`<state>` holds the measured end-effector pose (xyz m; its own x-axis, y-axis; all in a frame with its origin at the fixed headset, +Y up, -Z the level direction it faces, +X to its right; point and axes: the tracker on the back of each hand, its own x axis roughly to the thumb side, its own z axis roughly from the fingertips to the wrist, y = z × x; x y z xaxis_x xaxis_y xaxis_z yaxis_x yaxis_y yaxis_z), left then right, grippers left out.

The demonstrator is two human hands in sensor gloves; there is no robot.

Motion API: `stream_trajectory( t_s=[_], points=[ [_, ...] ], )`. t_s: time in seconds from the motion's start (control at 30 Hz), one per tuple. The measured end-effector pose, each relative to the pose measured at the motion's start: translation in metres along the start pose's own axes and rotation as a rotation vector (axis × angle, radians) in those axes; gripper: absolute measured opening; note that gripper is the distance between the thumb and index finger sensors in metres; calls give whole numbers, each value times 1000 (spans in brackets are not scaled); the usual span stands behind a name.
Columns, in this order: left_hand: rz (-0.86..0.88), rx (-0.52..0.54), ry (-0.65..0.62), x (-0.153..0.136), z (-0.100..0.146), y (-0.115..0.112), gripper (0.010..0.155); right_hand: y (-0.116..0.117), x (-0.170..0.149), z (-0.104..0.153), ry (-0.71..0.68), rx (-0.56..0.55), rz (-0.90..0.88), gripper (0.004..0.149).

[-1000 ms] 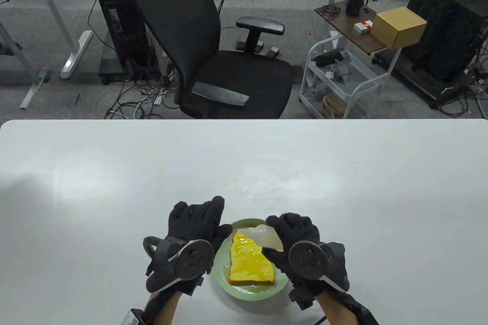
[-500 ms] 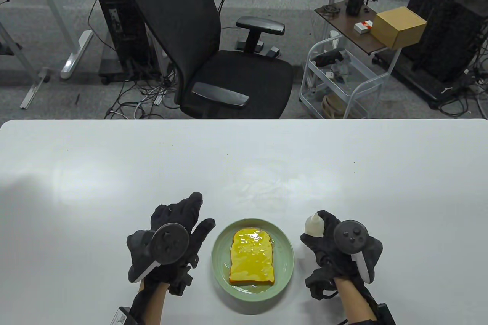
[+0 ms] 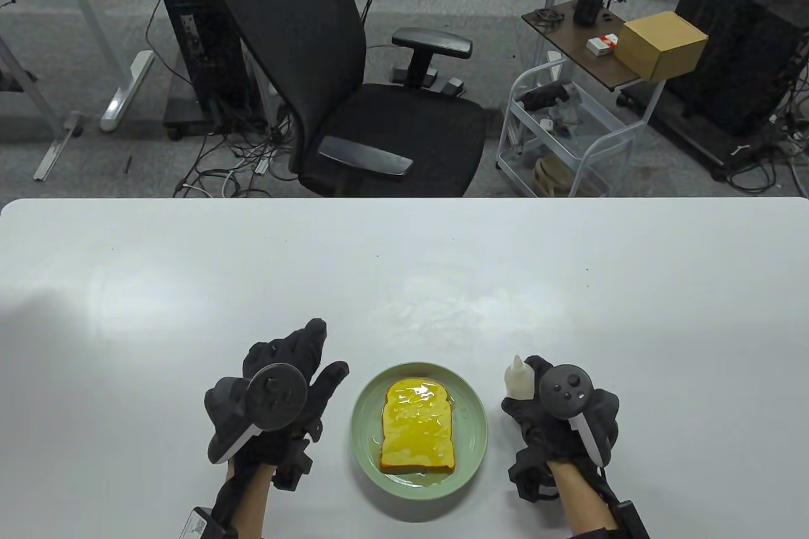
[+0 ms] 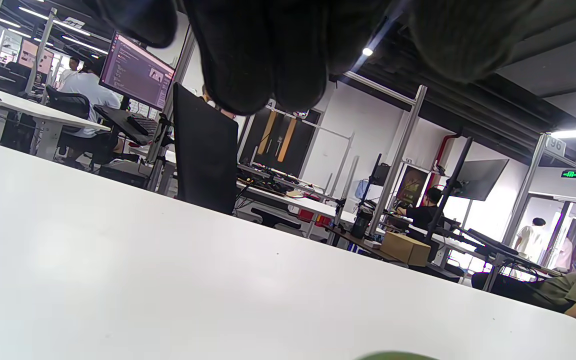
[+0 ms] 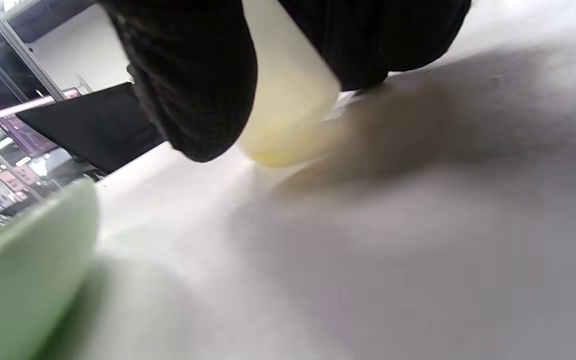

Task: Squeeze honey bottle to draw zigzag on toast

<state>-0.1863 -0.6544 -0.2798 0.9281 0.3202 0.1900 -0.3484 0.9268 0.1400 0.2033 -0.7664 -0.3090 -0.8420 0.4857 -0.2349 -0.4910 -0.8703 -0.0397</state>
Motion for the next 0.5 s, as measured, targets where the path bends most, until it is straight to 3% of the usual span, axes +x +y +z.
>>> stream_trajectory(
  t_s=[0.17,0.5],
  points=[
    [0,4,-1,-1,0,0,76,1,-7,0,13,4,68,73],
    [-10,-9,-2,0,-1,-3,76,-2,-14,3,49,29,67,81]
  ],
)
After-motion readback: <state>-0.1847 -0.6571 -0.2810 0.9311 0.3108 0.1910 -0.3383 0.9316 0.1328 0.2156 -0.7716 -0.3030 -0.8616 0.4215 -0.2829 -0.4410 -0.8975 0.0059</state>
